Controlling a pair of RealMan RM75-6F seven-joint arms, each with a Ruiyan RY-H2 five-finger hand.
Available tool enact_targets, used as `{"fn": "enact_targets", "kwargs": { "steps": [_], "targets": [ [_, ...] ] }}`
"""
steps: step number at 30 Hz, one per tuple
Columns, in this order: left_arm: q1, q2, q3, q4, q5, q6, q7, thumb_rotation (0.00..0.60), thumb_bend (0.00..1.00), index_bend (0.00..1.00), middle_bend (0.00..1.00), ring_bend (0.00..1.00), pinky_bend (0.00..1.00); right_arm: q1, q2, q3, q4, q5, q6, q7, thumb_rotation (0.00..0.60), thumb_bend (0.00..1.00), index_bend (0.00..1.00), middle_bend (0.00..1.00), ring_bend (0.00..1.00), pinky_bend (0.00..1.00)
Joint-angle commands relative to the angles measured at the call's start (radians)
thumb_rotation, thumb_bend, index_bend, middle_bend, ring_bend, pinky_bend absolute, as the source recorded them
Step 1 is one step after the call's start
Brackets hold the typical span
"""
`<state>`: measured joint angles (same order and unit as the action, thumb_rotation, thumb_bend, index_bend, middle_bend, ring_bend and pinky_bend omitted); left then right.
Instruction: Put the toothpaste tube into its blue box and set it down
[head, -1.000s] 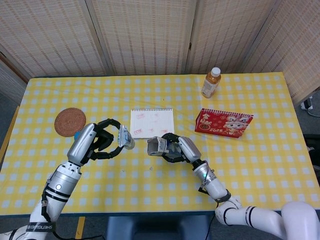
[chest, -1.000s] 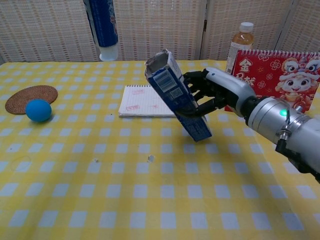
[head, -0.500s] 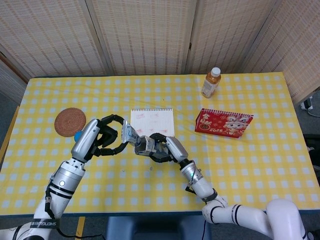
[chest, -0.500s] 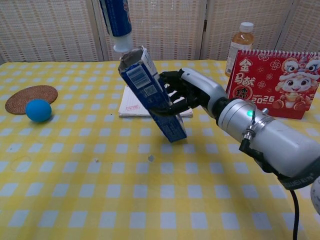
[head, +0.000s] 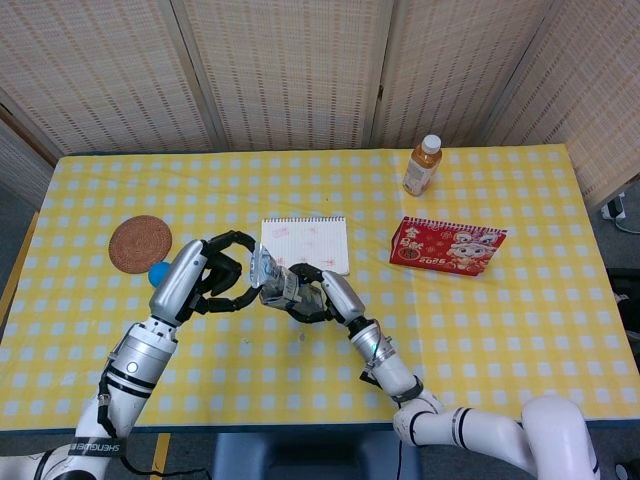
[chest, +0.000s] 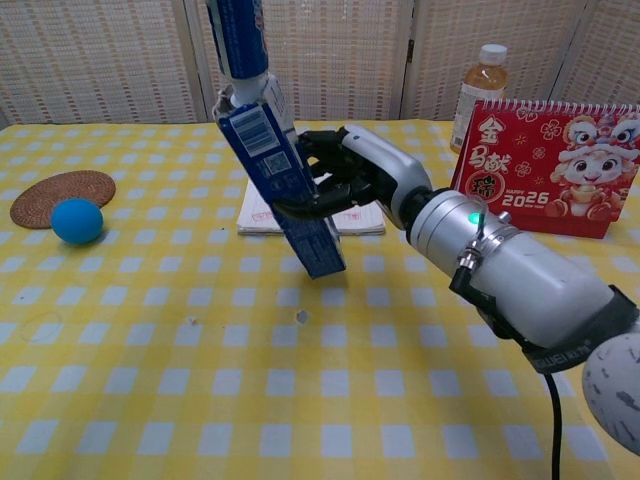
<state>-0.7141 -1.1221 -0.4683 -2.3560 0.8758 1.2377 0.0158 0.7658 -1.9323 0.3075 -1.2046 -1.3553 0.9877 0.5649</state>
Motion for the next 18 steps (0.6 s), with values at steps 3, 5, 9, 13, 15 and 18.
{"fn": "enact_targets", "kwargs": {
  "steps": [3,5,9,13,15,18],
  "targets": [
    [-0.009,-0.011,0.008,0.0,-0.001,0.008,0.014,0.6,0.52,0.99,1.0,1.0,1.0,0.004,-0.006,0.008,0.003,0.0,0.006,0.024,0.6,0.3,0.51,0.33,0.34,0.36],
    [-0.013,-0.018,0.01,0.0,-0.004,0.016,0.022,0.6,0.52,0.99,1.0,1.0,1.0,0.004,-0.009,0.01,0.003,-0.004,0.015,0.039,0.6,0.3,0.51,0.33,0.34,0.36],
    [-0.015,-0.026,0.014,0.0,-0.008,0.033,0.032,0.6,0.52,0.99,1.0,1.0,1.0,0.0,-0.005,0.007,-0.011,-0.017,0.031,0.071,0.6,0.3,0.51,0.33,0.34,0.36],
    [-0.011,-0.025,0.016,0.0,-0.015,0.042,0.032,0.6,0.52,0.99,1.0,1.0,1.0,-0.007,0.008,0.007,-0.032,-0.025,0.047,0.095,0.6,0.3,0.51,0.33,0.34,0.36],
    [-0.008,-0.024,0.018,0.0,-0.018,0.044,0.031,0.6,0.52,0.99,1.0,1.0,1.0,-0.01,0.015,0.009,-0.043,-0.028,0.053,0.103,0.6,0.3,0.51,0.33,0.34,0.36],
    [-0.006,-0.022,0.021,0.0,-0.025,0.043,0.029,0.6,0.52,0.99,1.0,1.0,1.0,-0.013,0.026,0.011,-0.062,-0.031,0.062,0.11,0.6,0.3,0.51,0.33,0.34,0.36]
  ]
}}
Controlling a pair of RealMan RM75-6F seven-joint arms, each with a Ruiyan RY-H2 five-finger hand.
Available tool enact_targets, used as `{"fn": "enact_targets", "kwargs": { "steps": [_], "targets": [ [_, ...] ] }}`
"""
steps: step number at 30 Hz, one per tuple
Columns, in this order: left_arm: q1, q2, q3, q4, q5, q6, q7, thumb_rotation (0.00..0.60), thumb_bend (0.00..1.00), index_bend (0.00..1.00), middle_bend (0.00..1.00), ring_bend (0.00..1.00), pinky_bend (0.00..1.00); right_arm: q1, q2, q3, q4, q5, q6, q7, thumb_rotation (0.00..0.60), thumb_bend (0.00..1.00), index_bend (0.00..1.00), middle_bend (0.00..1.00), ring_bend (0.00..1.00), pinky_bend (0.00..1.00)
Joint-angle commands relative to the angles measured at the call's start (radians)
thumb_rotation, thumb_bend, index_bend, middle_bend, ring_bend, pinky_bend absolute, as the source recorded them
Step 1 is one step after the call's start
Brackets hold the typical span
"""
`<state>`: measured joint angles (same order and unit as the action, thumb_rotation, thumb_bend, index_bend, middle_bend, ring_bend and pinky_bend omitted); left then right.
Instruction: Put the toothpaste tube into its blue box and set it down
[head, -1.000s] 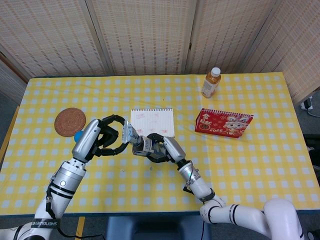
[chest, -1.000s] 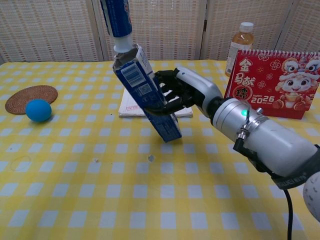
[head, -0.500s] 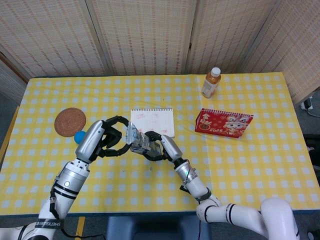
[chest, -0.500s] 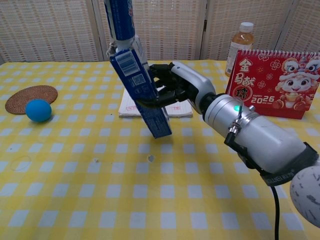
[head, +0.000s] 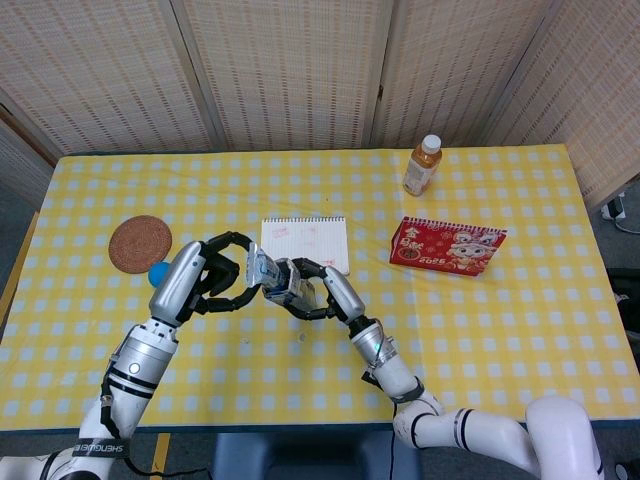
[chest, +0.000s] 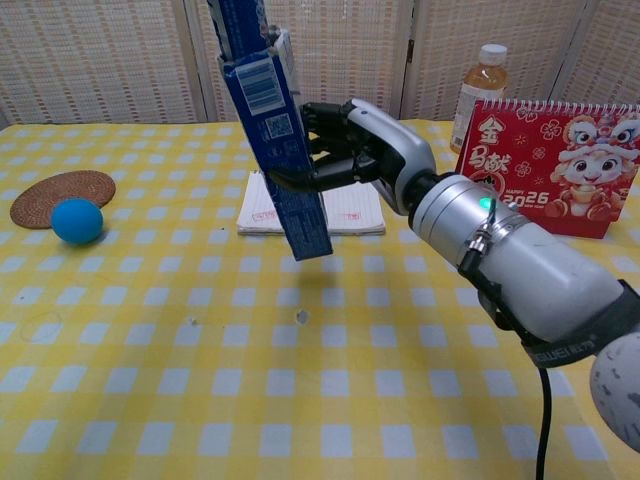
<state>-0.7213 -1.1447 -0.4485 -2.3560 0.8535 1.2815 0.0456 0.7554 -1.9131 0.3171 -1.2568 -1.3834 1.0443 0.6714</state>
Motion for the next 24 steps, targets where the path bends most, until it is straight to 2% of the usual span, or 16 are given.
{"fn": "enact_targets", "kwargs": {
  "steps": [1,6,7,8,9,10,12,13,15,24],
  "targets": [
    [0.001,0.002,0.002,0.0,-0.005,-0.001,-0.001,0.6,0.52,0.99,1.0,1.0,1.0,-0.003,0.011,0.001,-0.017,-0.004,0.007,0.004,0.6,0.3,0.51,0.33,0.34,0.36],
    [0.006,0.0,0.007,0.0,-0.015,0.003,-0.008,0.6,0.52,0.98,1.0,1.0,1.0,-0.006,0.022,-0.004,-0.036,-0.001,0.008,-0.004,0.6,0.3,0.52,0.33,0.34,0.36],
    [0.006,0.002,0.012,0.0,-0.017,0.001,-0.002,0.6,0.48,0.91,1.0,1.0,1.0,-0.007,0.024,-0.005,-0.038,0.002,0.006,-0.007,0.6,0.3,0.52,0.33,0.34,0.36],
    [0.006,0.006,0.016,0.0,-0.019,-0.006,0.002,0.6,0.43,0.81,1.0,1.0,1.0,-0.007,0.025,-0.006,-0.04,0.004,0.004,-0.007,0.6,0.3,0.52,0.33,0.34,0.36],
    [0.005,0.01,0.019,0.0,-0.022,-0.016,0.001,0.6,0.35,0.59,1.0,1.0,1.0,-0.007,0.026,-0.005,-0.042,0.007,0.002,-0.007,0.6,0.3,0.52,0.33,0.34,0.36],
    [0.005,0.018,0.02,0.0,-0.027,-0.026,-0.001,0.6,0.26,0.32,1.0,1.0,1.0,-0.007,0.028,-0.006,-0.044,0.009,0.0,-0.008,0.6,0.3,0.52,0.33,0.34,0.36],
    [0.003,0.028,0.015,0.0,-0.039,-0.038,-0.011,0.6,0.19,0.08,1.0,1.0,1.0,-0.007,0.03,-0.007,-0.046,0.011,-0.002,-0.01,0.6,0.3,0.51,0.33,0.34,0.36],
    [0.003,0.031,0.014,0.0,-0.043,-0.042,-0.013,0.6,0.18,0.03,1.0,1.0,1.0,-0.007,0.03,-0.008,-0.047,0.012,-0.002,-0.01,0.6,0.3,0.51,0.33,0.34,0.36],
    [0.002,0.035,0.009,0.0,-0.05,-0.045,-0.021,0.6,0.16,0.0,1.0,1.0,1.0,-0.008,0.032,-0.008,-0.05,0.013,-0.002,-0.01,0.6,0.3,0.52,0.33,0.34,0.36],
    [0.001,0.012,0.022,0.002,-0.003,-0.006,0.011,0.6,0.13,0.0,1.0,1.0,1.0,-0.012,0.04,-0.011,-0.059,0.016,0.0,-0.01,0.6,0.3,0.52,0.33,0.34,0.36]
  ]
}}
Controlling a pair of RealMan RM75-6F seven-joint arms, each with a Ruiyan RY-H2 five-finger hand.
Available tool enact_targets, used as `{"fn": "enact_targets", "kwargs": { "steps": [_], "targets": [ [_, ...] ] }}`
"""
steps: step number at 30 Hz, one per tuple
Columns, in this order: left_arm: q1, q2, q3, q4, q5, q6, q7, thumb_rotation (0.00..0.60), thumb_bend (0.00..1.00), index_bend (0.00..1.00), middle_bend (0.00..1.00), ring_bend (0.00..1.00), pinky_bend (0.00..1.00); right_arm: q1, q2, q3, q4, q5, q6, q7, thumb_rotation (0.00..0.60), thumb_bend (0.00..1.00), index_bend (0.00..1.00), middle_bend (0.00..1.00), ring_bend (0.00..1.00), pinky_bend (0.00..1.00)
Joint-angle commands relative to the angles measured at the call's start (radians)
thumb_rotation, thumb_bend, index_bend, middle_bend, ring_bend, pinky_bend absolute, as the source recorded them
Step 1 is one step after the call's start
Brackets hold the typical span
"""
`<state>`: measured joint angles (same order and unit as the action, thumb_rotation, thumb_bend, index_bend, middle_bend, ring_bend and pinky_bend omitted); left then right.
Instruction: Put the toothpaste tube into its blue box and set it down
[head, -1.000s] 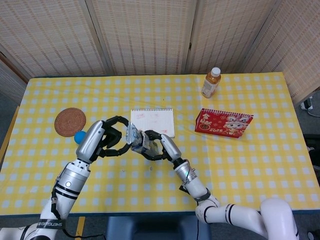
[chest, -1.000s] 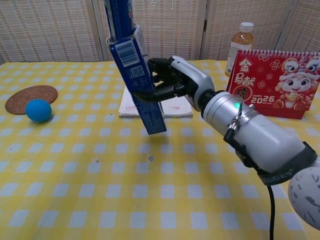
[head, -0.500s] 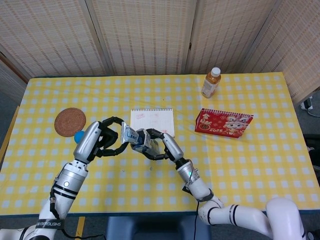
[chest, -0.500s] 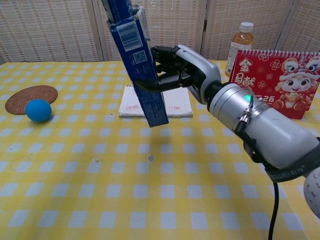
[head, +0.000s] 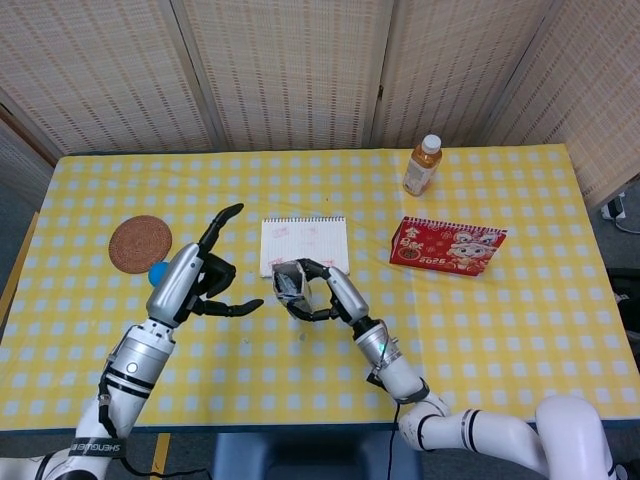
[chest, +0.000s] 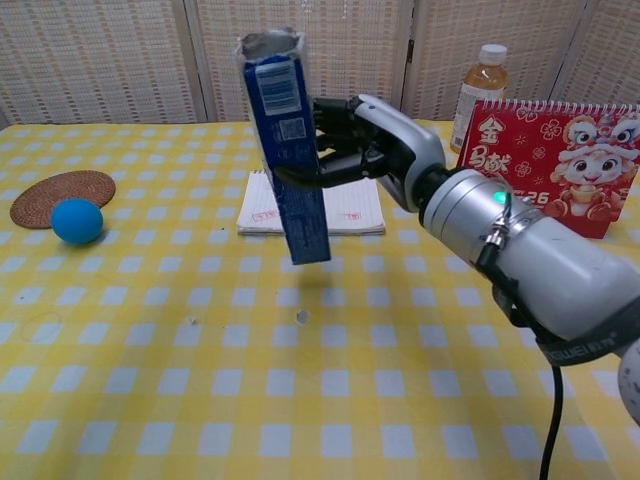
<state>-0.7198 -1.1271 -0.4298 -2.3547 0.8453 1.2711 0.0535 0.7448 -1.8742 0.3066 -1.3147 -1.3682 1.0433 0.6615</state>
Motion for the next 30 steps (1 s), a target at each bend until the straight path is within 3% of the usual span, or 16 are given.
{"fn": "enact_targets", "kwargs": {
  "steps": [1,9,11,13,16,19,22,30],
  "targets": [
    [-0.001,-0.006,0.004,0.004,0.009,0.006,0.005,0.6,0.13,0.0,1.0,1.0,1.0,-0.002,0.004,-0.001,-0.002,0.0,0.002,-0.001,0.6,0.3,0.52,0.33,0.34,0.36],
    [0.032,0.03,0.05,0.06,0.118,0.03,0.066,0.6,0.15,0.0,0.99,0.98,1.0,-0.025,0.047,-0.026,-0.01,-0.017,0.028,-0.062,0.6,0.3,0.52,0.33,0.34,0.36],
    [0.063,0.036,0.074,0.098,0.192,0.062,0.068,0.6,0.15,0.0,0.94,0.93,1.0,-0.038,0.069,-0.035,-0.018,-0.022,0.042,-0.092,0.6,0.3,0.52,0.33,0.34,0.36],
    [0.104,0.034,0.112,0.155,0.281,0.103,0.066,0.6,0.15,0.03,0.83,0.83,0.97,-0.052,0.099,-0.042,-0.035,-0.024,0.052,-0.118,0.6,0.3,0.52,0.33,0.35,0.36],
    [0.158,0.037,0.162,0.249,0.362,0.148,0.066,0.6,0.15,0.11,0.66,0.62,0.79,-0.075,0.148,-0.056,-0.062,-0.021,0.063,-0.165,0.6,0.3,0.52,0.33,0.35,0.36],
    [0.193,0.053,0.199,0.345,0.384,0.161,0.103,0.6,0.15,0.14,0.4,0.34,0.41,-0.1,0.205,-0.077,-0.097,-0.014,0.066,-0.241,0.6,0.3,0.52,0.33,0.34,0.36],
    [0.221,0.058,0.236,0.417,0.404,0.17,0.158,0.6,0.15,0.13,0.27,0.18,0.23,-0.124,0.263,-0.099,-0.136,0.002,0.067,-0.336,0.6,0.3,0.52,0.33,0.34,0.36],
    [0.277,0.023,0.318,0.503,0.458,0.171,0.244,0.6,0.15,0.1,0.22,0.12,0.14,-0.181,0.417,-0.168,-0.246,0.057,0.057,-0.62,0.6,0.3,0.52,0.33,0.34,0.36]
  ]
}}
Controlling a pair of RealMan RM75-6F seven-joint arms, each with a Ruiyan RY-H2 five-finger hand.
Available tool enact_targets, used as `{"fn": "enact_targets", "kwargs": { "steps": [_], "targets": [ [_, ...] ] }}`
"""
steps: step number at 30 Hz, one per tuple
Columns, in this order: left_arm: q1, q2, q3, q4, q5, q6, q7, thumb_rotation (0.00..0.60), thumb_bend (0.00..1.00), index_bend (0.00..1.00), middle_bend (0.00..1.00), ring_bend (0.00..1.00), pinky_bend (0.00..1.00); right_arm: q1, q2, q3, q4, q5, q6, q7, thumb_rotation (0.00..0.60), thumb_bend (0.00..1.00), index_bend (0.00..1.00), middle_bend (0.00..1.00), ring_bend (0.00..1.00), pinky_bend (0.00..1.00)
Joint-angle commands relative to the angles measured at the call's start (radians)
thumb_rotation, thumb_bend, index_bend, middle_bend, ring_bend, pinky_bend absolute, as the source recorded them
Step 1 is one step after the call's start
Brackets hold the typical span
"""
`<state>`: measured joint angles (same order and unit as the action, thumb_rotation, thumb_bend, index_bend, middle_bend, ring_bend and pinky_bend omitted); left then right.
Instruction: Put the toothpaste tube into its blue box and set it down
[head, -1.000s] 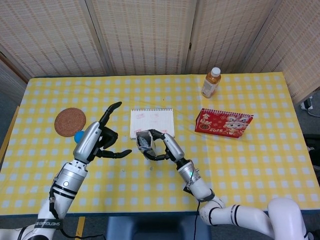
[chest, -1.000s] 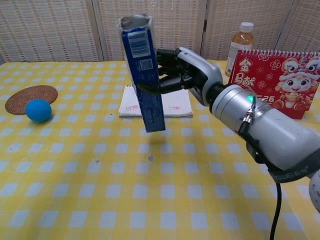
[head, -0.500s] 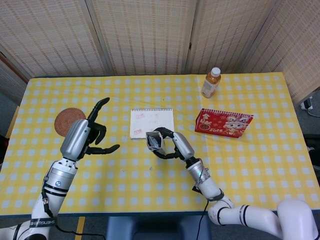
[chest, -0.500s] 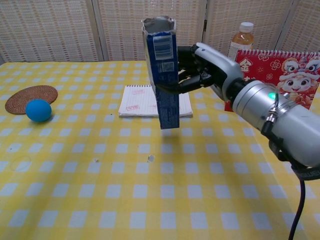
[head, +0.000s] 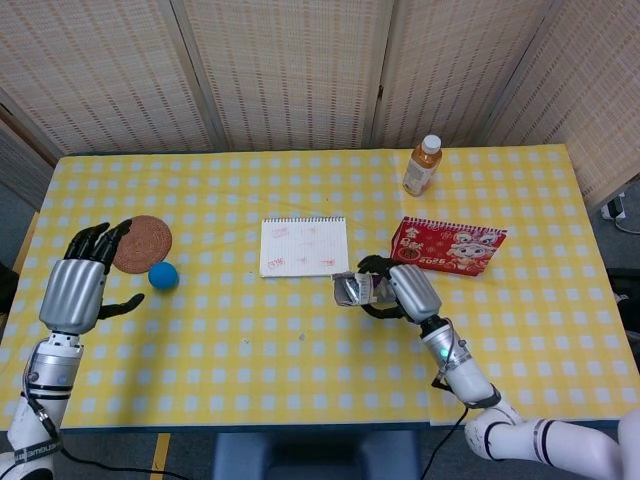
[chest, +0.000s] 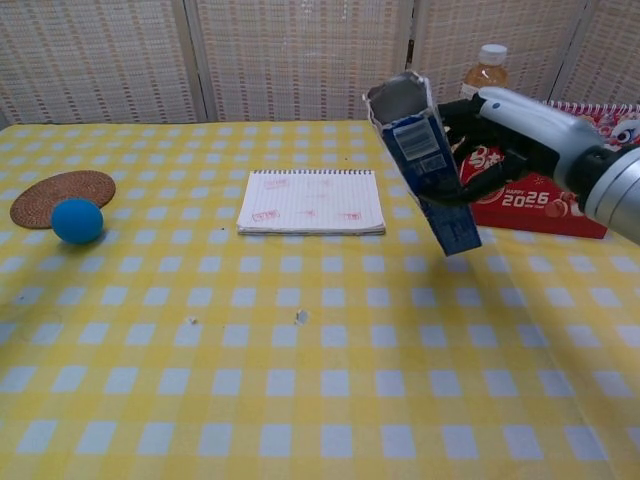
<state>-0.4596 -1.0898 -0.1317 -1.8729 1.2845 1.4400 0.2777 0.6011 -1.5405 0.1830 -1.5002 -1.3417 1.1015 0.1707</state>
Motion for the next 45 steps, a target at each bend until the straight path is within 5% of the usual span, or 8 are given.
{"fn": "enact_targets", "kwargs": {
  "steps": [1,15,19,23,29,38,45],
  "targets": [
    [0.021,-0.02,0.023,0.028,0.022,0.002,0.02,0.6,0.15,0.1,0.22,0.12,0.13,-0.044,0.096,-0.05,-0.067,0.035,0.004,-0.153,0.6,0.3,0.52,0.33,0.34,0.36],
    [0.03,-0.068,0.027,0.105,0.01,-0.082,-0.011,0.6,0.14,0.07,0.21,0.12,0.12,-0.069,0.109,-0.072,-0.039,0.142,-0.05,-0.291,0.6,0.3,0.5,0.31,0.34,0.36],
    [0.035,-0.072,0.025,0.113,0.015,-0.088,-0.027,0.6,0.14,0.04,0.21,0.12,0.12,-0.062,0.106,-0.065,-0.032,0.133,-0.069,-0.259,0.6,0.3,0.36,0.24,0.3,0.35],
    [0.039,-0.071,0.02,0.117,0.019,-0.096,-0.047,0.6,0.14,0.01,0.21,0.12,0.12,-0.058,0.122,-0.07,-0.037,0.103,-0.08,-0.247,0.6,0.3,0.05,0.09,0.2,0.24],
    [0.047,-0.06,0.019,0.109,0.03,-0.102,-0.053,0.6,0.13,0.01,0.2,0.11,0.11,-0.057,0.19,-0.078,-0.118,0.102,-0.099,-0.276,0.6,0.3,0.0,0.0,0.05,0.07],
    [0.087,-0.005,0.049,0.049,0.008,-0.094,0.052,0.6,0.13,0.02,0.16,0.08,0.06,-0.159,0.318,-0.105,-0.251,-0.005,0.083,-0.288,0.6,0.3,0.0,0.0,0.0,0.02],
    [0.166,-0.007,0.113,0.074,0.035,-0.041,0.075,0.6,0.13,0.02,0.13,0.06,0.03,-0.304,0.388,-0.188,-0.272,-0.099,0.271,-0.341,0.6,0.3,0.0,0.0,0.0,0.0]
  ]
}}
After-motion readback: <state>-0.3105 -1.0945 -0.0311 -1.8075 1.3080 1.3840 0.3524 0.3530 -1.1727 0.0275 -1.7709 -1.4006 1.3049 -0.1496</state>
